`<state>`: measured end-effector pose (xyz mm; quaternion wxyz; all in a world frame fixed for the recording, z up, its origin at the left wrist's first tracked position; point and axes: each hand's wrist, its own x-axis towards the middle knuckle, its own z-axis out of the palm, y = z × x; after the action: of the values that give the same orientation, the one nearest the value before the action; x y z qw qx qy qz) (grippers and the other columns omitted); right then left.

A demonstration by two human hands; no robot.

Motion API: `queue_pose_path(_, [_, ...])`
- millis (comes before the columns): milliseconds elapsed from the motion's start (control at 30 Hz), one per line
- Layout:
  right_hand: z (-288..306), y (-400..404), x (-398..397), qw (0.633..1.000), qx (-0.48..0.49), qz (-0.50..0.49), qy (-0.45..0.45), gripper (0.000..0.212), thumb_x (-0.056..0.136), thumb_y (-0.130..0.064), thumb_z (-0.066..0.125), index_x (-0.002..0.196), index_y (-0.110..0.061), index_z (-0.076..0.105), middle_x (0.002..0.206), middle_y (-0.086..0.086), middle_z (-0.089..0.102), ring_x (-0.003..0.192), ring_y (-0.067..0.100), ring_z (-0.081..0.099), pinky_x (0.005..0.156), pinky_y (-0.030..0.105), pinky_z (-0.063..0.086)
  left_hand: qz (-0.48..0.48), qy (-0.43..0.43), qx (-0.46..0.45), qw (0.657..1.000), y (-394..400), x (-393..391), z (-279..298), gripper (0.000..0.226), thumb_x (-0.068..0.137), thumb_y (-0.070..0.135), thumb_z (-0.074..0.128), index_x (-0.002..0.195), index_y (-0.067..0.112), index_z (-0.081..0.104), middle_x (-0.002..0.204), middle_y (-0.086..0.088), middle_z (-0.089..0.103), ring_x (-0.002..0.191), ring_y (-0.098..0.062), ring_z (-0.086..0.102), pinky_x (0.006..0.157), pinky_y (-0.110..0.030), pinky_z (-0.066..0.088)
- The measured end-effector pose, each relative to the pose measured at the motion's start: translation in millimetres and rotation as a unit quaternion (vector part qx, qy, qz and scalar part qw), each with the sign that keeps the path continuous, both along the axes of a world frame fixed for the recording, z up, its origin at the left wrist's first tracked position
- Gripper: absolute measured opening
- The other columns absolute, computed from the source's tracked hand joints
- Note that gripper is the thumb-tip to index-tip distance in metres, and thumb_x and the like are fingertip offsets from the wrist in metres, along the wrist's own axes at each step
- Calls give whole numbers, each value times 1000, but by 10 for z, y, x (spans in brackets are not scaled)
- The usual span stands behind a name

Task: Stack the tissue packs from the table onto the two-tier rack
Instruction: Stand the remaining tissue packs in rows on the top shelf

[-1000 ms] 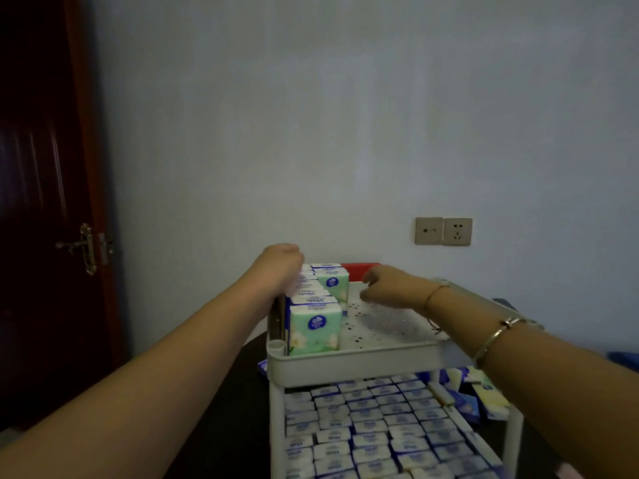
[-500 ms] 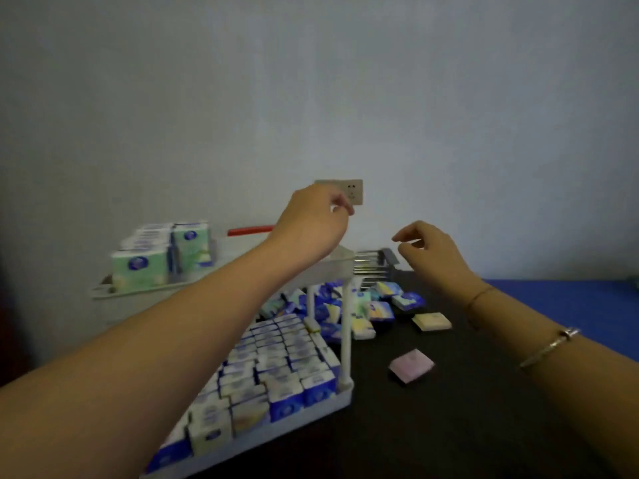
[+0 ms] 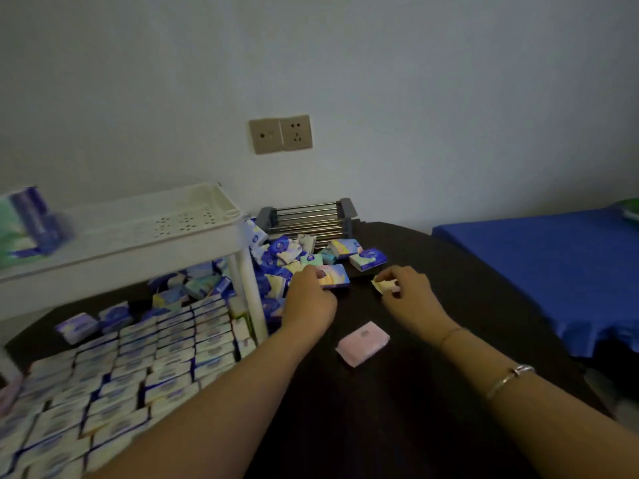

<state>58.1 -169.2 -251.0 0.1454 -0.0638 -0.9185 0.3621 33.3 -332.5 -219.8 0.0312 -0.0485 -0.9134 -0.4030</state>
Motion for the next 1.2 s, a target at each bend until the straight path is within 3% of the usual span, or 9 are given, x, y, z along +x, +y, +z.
queue_pose_path(300, [-418,-230,-1202,986,108,125,-32,68,87,-13,56,147,-26,28,154,2,25,143,24,18,116,37,15,201,-21,-9,979,255,-721,-799,58,83,41,66,129,15,42,136,-7,42,126,-33,34,96,-43,39])
queue_pose_path(433, [-578,-218,-1463,984,129,123,-16,66,83,-19,60,143,-28,33,146,3,38,135,28,32,112,44,27,220,4,-74,973,320,-868,-953,53,84,42,63,124,16,41,133,-6,47,124,-30,34,98,-41,35])
queue_pose_path(533, [-606,-150,-1431,989,117,88,26,52,88,-34,58,137,-28,41,133,1,49,122,28,43,103,41,36,240,31,12,970,330,-914,-1000,54,81,41,64,124,19,43,130,-5,51,121,-29,36,94,-41,35])
queue_pose_path(600, [-588,-100,-1357,996,7,80,26,46,89,-36,58,132,-26,44,121,2,57,112,22,53,97,38,43,244,64,130,959,320,-899,-1017,58,80,39,65,129,21,41,127,-1,53,119,-25,37,88,-37,39])
queue_pose_path(700, [-483,-51,-1170,976,-195,97,-27,36,92,-33,57,126,-24,47,108,3,64,98,14,61,82,26,49,190,119,270,936,294,-836,-1063,65,85,30,64,140,24,29,128,2,52,113,-18,51,77,-30,46])
queue_pose_path(800, [-366,-58,-988,957,-252,141,-43,26,94,-33,52,117,-22,56,102,-2,65,89,5,63,69,17,48,96,153,339,923,294,-816,-1092,72,88,22,62,145,35,20,136,-4,44,108,-15,58,78,-26,54])
queue_pose_path(1000, [-331,-83,-850,953,-243,173,-49,20,98,-31,45,101,-27,64,101,-11,65,89,-2,61,79,15,45,-19,114,324,939,360,-724,-962,56,93,46,43,145,45,23,130,11,27,110,6,41,79,-5,35])
queue_pose_path(1133, [-242,-42,-882,950,-233,186,-91,31,100,-37,36,91,-40,65,103,-19,60,99,-3,52,90,21,34,-27,86,359,929,339,-790,-954,49,93,37,52,136,42,29,129,14,42,107,6,50,75,-6,41])
queue_pose_path(1200, [-258,25,-1034,972,-160,166,-47,28,100,-33,38,105,-36,66,113,-12,62,108,2,52,101,27,37,-34,87,351,932,336,-808,-969,46,94,32,54,132,40,31,116,19,50,96,13,54,72,-6,44])
